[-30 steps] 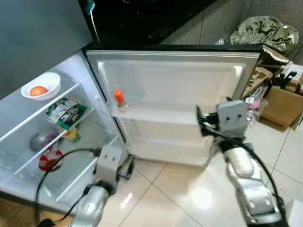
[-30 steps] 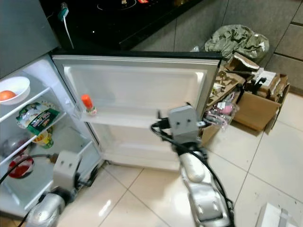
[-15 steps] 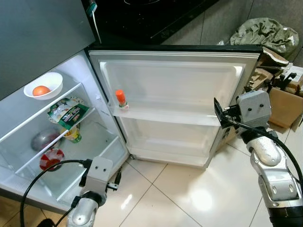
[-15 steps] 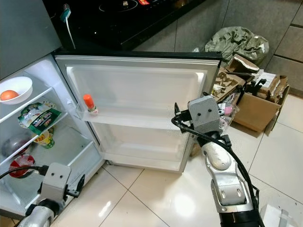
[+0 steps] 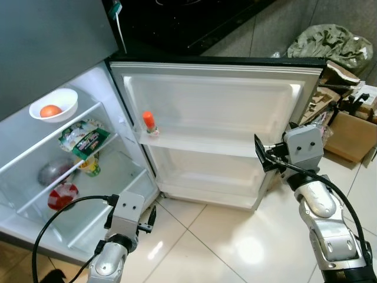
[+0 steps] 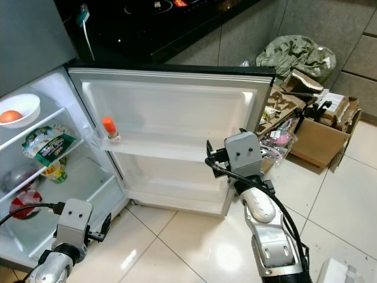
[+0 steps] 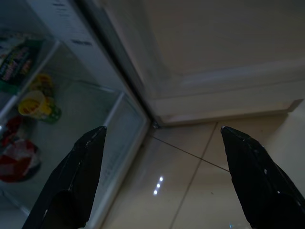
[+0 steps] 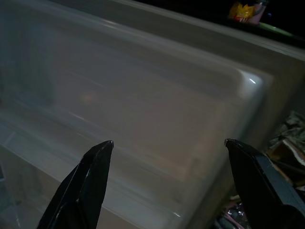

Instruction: Restocking fridge

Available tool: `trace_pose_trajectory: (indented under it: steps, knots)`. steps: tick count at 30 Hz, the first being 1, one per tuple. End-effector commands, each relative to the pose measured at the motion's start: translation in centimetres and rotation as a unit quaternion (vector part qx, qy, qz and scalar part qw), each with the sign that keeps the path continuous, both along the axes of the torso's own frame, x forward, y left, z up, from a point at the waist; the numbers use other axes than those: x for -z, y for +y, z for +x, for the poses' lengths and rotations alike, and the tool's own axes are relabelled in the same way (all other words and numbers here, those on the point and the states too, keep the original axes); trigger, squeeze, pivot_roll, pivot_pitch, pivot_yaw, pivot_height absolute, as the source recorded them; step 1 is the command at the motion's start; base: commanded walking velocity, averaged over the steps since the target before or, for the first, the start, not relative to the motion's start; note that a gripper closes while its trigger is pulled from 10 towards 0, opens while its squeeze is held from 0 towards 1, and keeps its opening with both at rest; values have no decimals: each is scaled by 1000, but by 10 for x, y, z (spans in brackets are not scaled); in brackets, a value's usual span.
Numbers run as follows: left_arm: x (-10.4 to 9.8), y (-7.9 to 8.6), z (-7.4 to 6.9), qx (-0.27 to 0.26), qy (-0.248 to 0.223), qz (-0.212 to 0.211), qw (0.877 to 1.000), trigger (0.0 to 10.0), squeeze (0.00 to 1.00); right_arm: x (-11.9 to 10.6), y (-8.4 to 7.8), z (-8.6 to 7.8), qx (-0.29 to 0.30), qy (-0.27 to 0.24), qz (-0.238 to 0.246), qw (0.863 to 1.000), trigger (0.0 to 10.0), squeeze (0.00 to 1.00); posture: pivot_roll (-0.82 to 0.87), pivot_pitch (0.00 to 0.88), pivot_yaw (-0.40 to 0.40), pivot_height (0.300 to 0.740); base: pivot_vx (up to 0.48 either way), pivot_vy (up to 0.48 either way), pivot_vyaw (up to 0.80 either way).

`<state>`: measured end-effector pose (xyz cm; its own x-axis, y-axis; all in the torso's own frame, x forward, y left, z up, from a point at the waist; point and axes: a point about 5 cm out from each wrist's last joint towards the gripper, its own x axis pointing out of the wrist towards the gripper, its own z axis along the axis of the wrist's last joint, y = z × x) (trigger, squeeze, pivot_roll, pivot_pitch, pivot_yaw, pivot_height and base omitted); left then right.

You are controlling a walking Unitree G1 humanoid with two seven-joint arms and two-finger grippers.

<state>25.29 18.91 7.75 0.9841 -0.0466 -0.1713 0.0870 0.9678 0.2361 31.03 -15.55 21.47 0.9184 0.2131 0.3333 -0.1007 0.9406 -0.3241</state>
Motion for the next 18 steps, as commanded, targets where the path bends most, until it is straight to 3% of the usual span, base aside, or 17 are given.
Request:
trace_pose_trajectory:
  steps: [1,10,18]
  knots:
    - [8,-2,-4,-4,20,-10,1000,10000,0,2,-3,-4,2,1,7,1000,10000,0,-108,230,87,740,0,-480,0]
    - [8,1,-2,-14,21,-14,1000,10000,0,4,-2,-5,2,2,9,1000,10000,0,-108,230,89,740,0,-434,0]
    - [7,5,0,-24,20,-23,999,10000,0,6,-1,-7,-2,4,9,1000,10000,0,-109,231,92,740,0,0,0]
